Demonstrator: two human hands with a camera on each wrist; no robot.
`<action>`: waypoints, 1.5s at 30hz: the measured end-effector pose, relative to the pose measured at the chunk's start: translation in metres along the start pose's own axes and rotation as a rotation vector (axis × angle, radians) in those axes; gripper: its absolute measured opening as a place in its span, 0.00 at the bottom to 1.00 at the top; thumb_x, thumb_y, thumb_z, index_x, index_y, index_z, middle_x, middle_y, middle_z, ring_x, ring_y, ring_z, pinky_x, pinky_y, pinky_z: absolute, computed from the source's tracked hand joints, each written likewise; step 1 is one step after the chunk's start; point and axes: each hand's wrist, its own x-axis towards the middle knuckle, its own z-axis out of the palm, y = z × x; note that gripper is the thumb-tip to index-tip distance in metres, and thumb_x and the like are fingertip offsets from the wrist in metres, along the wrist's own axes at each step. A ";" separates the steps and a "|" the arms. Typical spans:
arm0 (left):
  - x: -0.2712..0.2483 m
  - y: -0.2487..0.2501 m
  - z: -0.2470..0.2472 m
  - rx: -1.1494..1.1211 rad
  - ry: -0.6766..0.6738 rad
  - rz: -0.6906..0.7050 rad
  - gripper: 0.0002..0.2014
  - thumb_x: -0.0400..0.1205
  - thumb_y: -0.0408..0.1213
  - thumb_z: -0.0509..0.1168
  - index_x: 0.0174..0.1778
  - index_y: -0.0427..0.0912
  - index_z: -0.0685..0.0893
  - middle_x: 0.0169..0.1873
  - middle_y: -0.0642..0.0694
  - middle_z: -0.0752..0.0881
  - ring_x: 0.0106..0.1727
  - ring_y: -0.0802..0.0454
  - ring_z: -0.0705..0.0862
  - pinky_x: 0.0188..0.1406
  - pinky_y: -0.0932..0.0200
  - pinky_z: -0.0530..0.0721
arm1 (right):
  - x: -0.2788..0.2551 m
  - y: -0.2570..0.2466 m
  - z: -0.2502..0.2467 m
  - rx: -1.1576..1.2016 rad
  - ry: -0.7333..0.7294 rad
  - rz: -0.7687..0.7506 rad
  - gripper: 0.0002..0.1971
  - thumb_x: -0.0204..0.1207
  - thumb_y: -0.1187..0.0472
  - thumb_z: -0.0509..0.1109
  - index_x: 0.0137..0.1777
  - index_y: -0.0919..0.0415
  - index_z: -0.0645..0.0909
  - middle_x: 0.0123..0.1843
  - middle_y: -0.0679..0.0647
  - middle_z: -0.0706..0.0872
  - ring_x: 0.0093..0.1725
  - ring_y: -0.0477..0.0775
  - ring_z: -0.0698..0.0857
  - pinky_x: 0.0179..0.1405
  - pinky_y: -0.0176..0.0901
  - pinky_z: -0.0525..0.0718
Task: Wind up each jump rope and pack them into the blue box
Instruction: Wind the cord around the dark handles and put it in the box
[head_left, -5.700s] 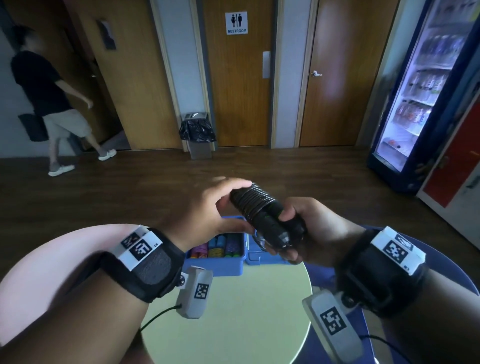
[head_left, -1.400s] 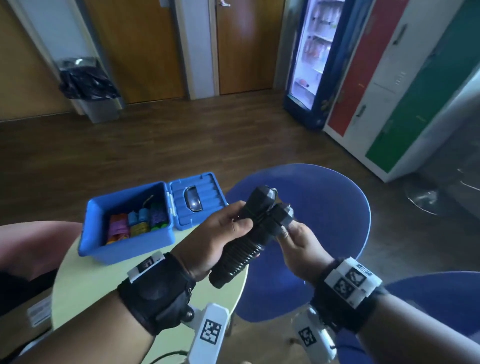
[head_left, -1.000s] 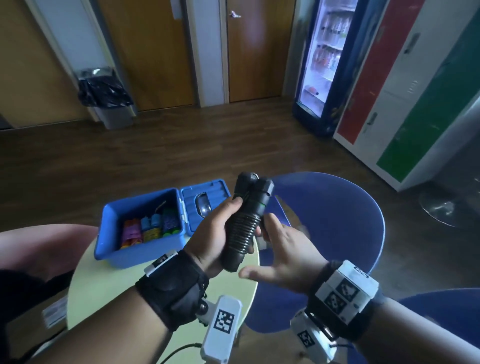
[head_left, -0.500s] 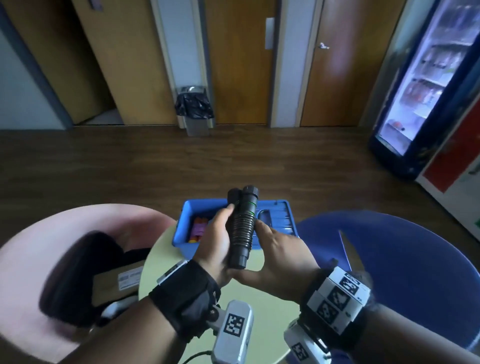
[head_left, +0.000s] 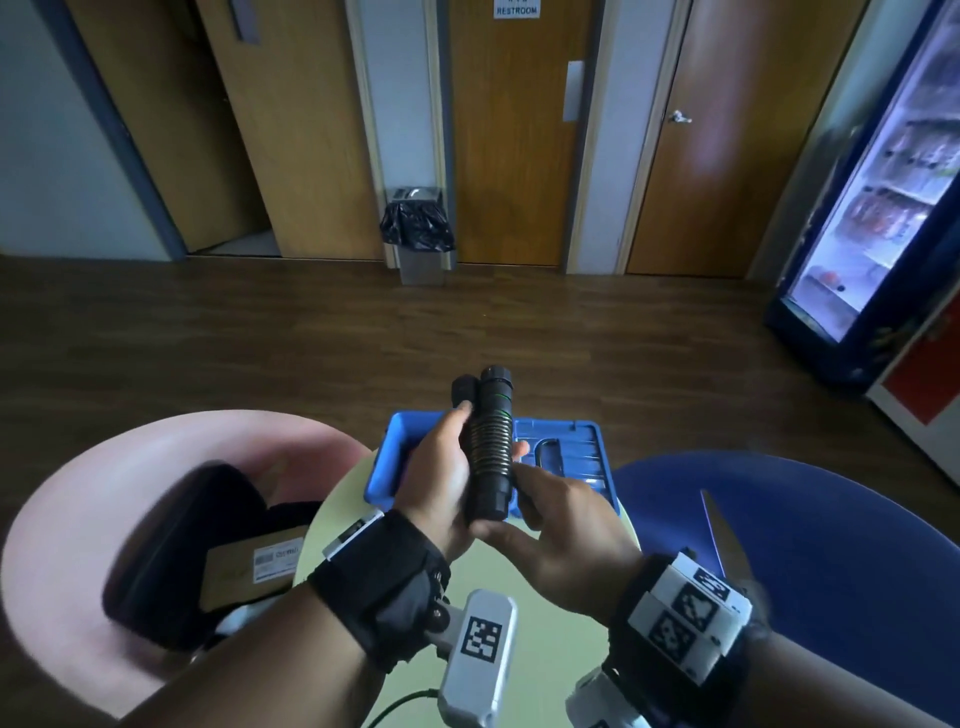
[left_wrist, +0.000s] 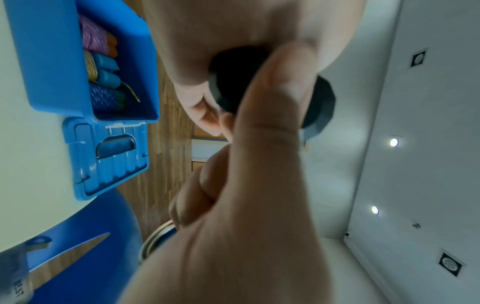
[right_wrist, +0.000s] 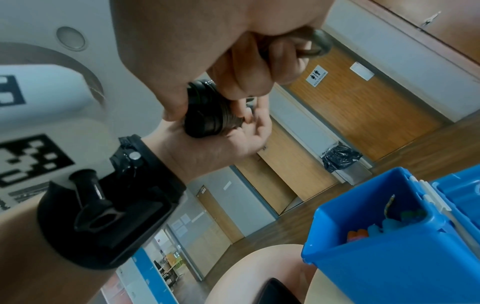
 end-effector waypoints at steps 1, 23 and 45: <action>0.002 -0.001 0.002 -0.007 -0.002 0.001 0.18 0.88 0.48 0.59 0.48 0.37 0.84 0.31 0.42 0.87 0.39 0.44 0.89 0.44 0.51 0.83 | -0.001 0.002 -0.002 0.030 0.014 0.000 0.27 0.70 0.23 0.60 0.37 0.48 0.67 0.26 0.45 0.68 0.29 0.49 0.70 0.25 0.39 0.64; 0.007 -0.007 0.020 -0.129 -0.313 -0.008 0.13 0.75 0.37 0.74 0.54 0.40 0.83 0.45 0.43 0.89 0.45 0.48 0.90 0.51 0.53 0.85 | -0.004 0.017 -0.038 0.754 -0.087 0.054 0.25 0.73 0.46 0.74 0.45 0.74 0.79 0.28 0.45 0.75 0.29 0.40 0.70 0.31 0.29 0.68; 0.042 -0.007 0.001 0.246 0.247 0.660 0.14 0.76 0.41 0.76 0.44 0.34 0.82 0.32 0.43 0.89 0.32 0.45 0.89 0.32 0.50 0.86 | 0.038 0.011 0.001 1.051 -0.271 0.701 0.19 0.88 0.42 0.54 0.45 0.56 0.73 0.26 0.47 0.63 0.23 0.46 0.58 0.25 0.40 0.51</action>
